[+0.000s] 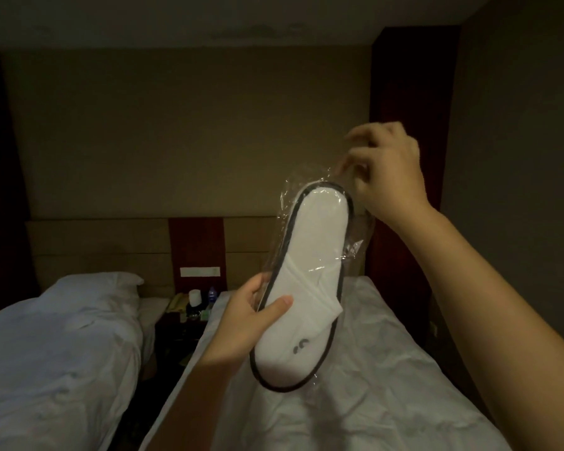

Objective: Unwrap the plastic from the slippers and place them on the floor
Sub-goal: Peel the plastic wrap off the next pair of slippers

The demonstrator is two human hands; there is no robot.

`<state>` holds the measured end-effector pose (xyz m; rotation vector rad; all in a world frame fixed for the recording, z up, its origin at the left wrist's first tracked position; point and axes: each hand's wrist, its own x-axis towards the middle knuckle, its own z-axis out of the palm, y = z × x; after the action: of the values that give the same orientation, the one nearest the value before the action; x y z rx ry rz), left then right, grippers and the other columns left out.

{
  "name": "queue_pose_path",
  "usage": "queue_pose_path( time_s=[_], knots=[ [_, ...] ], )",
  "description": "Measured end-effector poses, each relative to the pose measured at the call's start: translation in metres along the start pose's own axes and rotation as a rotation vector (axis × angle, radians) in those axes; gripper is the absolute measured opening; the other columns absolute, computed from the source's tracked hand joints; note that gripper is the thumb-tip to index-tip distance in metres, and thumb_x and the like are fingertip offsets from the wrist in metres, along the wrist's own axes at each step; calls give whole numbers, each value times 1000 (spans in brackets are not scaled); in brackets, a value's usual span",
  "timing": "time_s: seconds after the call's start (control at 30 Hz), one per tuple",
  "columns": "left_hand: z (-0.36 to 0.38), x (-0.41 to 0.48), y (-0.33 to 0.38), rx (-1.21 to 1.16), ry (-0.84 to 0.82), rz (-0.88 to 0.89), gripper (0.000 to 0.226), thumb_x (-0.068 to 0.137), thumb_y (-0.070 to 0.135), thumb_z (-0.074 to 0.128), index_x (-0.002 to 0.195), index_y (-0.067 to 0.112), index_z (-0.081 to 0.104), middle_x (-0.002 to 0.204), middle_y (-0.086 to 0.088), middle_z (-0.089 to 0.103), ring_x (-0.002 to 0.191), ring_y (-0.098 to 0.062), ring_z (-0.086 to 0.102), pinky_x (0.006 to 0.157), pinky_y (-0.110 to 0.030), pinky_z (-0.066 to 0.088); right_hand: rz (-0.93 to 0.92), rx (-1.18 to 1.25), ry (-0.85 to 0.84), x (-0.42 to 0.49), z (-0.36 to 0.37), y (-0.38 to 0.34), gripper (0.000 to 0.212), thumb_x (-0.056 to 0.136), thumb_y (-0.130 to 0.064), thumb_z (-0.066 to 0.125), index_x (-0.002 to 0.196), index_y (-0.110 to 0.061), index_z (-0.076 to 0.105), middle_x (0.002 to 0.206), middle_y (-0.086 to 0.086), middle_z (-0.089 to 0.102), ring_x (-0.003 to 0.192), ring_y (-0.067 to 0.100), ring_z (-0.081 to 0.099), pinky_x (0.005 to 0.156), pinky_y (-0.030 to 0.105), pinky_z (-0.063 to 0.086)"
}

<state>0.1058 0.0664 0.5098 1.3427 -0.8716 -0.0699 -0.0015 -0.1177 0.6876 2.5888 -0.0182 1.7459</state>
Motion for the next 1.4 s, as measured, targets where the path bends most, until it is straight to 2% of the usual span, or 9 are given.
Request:
queue_pose_path(
  time_s=[0.1, 0.23, 0.43, 0.63, 0.87, 0.97, 1.2, 1.3, 1.4],
  knots=[
    [-1, -1, -2, -13, 1, -7, 32, 75, 27, 75, 104, 39, 67, 110, 8, 74, 102, -11, 70, 77, -20, 56, 56, 122, -79, -7, 5, 4, 18, 81, -13, 62, 95, -23, 67, 133, -1, 52, 131, 24, 34, 106, 48, 27],
    [1, -3, -8, -41, 23, -34, 31, 82, 13, 71, 98, 39, 69, 104, 11, 75, 99, -10, 71, 73, -18, 56, -74, 101, 72, -16, 10, 12, 12, 79, -27, 70, 88, -22, 64, 99, -2, 58, 104, 22, 50, 93, 43, 34],
    [3, -3, -17, -21, 18, -57, 39, 81, 12, 70, 114, 31, 63, 108, 13, 74, 100, -6, 69, 76, -16, 55, 105, 270, -324, -20, 29, 20, 35, 79, -48, 69, 106, -27, 63, 98, -13, 66, 75, 5, 61, 76, 33, 50],
    [0, -3, -29, 8, 16, -76, 45, 80, 16, 73, 122, 27, 60, 114, 7, 72, 104, -7, 68, 80, -19, 55, 157, 485, -663, -31, 45, 29, 48, 80, -43, 71, 120, -20, 61, 108, -4, 69, 95, 11, 66, 82, 31, 56],
    [1, -13, -46, -19, -42, -115, 45, 72, 24, 76, 114, 27, 61, 110, 7, 74, 105, -11, 68, 80, -21, 55, 384, 797, -556, -42, 56, 36, 31, 77, -28, 76, 103, -15, 67, 103, 6, 71, 92, 17, 69, 76, 30, 58],
    [4, -24, -66, 76, -30, -122, 41, 76, 28, 74, 115, 22, 62, 105, 0, 74, 99, -16, 69, 81, -29, 58, 447, 794, -587, -66, 72, 34, 28, 75, -35, 77, 98, -25, 66, 97, -6, 69, 86, 5, 67, 65, 15, 53],
    [19, -97, -158, -45, -6, -493, 37, 80, 14, 73, 116, 15, 61, 101, 0, 75, 92, -14, 72, 72, -23, 57, 772, 890, -823, -195, 144, 39, 23, 77, -45, 73, 94, -29, 71, 83, -14, 75, 76, -1, 70, 70, 17, 54],
    [26, -140, -196, -78, -3, -631, 33, 82, 12, 71, 113, 15, 61, 95, 2, 76, 88, -14, 72, 71, -23, 56, 964, 903, -882, -261, 167, 43, 33, 87, -46, 61, 92, -16, 76, 85, -5, 74, 82, 13, 67, 85, 31, 48],
    [32, -189, -229, -118, -1, -765, 34, 79, 8, 73, 110, 15, 62, 97, -3, 75, 88, -15, 70, 73, -25, 57, 1069, 846, -1005, -325, 176, 38, 36, 87, -39, 64, 96, -4, 71, 88, 5, 67, 81, 15, 60, 79, 29, 44]
  ],
)
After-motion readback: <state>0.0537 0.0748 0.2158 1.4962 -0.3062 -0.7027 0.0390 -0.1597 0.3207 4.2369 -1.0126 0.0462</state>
